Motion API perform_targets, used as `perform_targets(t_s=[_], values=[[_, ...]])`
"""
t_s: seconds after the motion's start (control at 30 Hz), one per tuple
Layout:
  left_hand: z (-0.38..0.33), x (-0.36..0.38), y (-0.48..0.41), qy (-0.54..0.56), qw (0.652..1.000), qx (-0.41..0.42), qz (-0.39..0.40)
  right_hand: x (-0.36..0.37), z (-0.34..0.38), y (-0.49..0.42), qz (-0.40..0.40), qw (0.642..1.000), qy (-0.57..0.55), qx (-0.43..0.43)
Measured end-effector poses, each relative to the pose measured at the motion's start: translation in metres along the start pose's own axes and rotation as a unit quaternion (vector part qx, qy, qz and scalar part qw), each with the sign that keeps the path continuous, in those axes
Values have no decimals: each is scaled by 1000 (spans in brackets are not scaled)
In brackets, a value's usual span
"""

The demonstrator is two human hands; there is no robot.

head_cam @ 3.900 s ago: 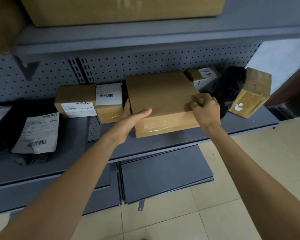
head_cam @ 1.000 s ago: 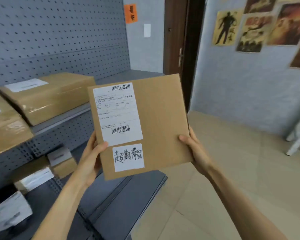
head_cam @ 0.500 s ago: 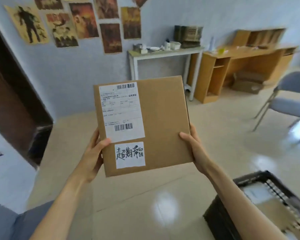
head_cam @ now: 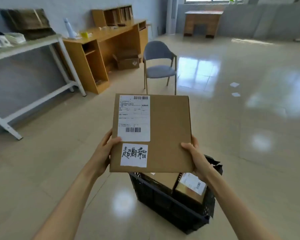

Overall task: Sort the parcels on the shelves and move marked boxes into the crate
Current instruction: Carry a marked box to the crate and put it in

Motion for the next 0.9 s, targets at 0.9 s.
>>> perform_targets(t_s=[0.9], values=[[266, 12, -269, -254, 921, -290, 58, -57, -274, -136, -97, 921, -84, 367]])
Point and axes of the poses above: each hand's wrist, its own y-axis away from the middle knuckle, its own x-axis out of the palm, z = x × y, the point moved 7 cm from there along -y, towards the middle knuckle, and after that the axes turned 10 degrees about y, right-handed, at the moved point
